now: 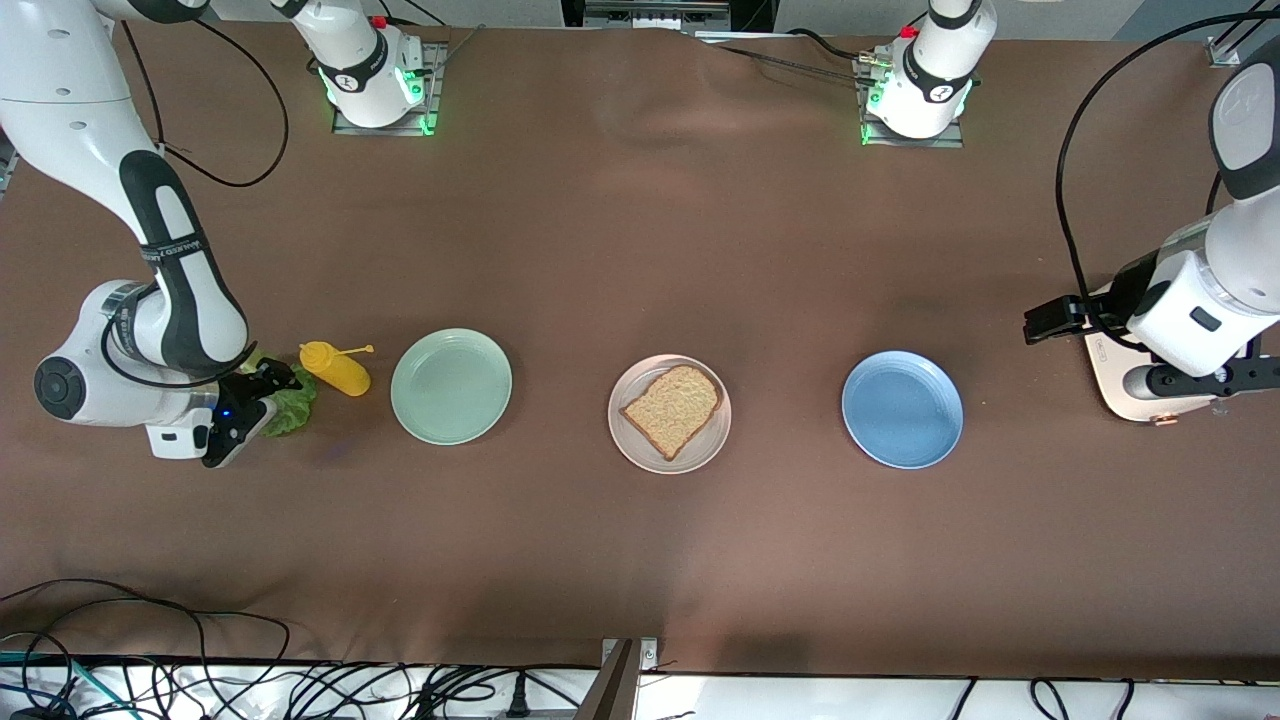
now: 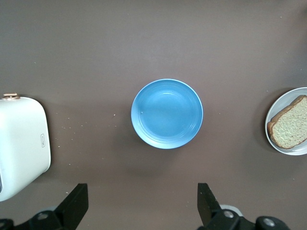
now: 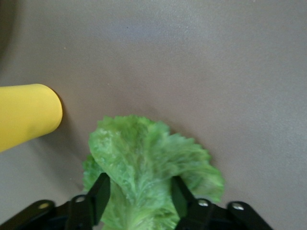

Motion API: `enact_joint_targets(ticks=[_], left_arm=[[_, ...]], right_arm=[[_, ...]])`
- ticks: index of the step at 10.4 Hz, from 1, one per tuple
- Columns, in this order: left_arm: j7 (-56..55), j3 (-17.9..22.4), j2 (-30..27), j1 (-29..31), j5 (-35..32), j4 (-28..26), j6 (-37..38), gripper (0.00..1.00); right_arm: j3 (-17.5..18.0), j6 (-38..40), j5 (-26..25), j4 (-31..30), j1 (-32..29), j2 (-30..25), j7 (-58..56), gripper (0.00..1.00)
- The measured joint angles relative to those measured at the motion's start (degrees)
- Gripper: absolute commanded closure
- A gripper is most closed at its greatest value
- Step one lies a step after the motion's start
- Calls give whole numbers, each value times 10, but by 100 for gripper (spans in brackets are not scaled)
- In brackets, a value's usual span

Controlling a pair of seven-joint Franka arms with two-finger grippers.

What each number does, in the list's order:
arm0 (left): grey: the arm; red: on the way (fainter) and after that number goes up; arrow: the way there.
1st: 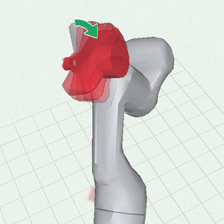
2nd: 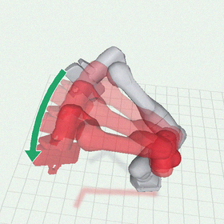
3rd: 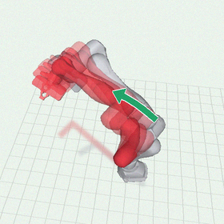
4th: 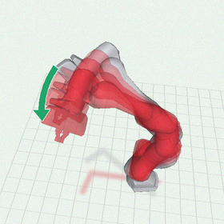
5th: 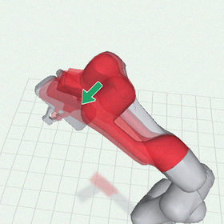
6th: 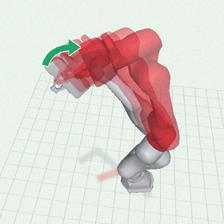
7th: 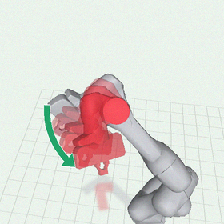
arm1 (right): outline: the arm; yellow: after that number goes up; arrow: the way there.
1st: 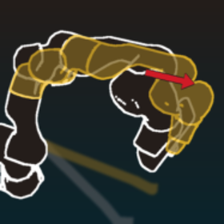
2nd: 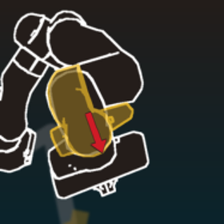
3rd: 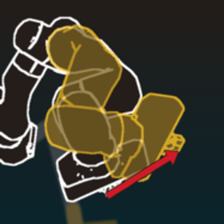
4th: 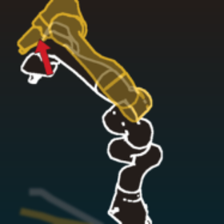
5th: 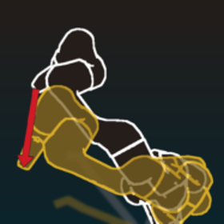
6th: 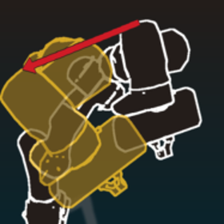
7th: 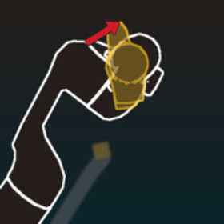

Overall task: Make sandwich on beige plate with both arms
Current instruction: 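Grasp the lettuce leaf with the right gripper and lift it, then carry the lettuce leaf over the bread on the beige plate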

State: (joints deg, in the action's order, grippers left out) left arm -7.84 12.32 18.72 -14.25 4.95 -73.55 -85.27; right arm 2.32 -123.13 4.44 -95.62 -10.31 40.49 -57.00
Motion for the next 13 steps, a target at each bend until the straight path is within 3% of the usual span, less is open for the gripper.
enact_joint_targets(ticks=[6,13], left_arm=[[0,1,3,0,0,0,0,0],[0,2,3,0,0,0,0,0]], right_arm=[[14,21,0,1,-1,-35,-19,100],[28,187,0,7,-1,-168,-19,100]])
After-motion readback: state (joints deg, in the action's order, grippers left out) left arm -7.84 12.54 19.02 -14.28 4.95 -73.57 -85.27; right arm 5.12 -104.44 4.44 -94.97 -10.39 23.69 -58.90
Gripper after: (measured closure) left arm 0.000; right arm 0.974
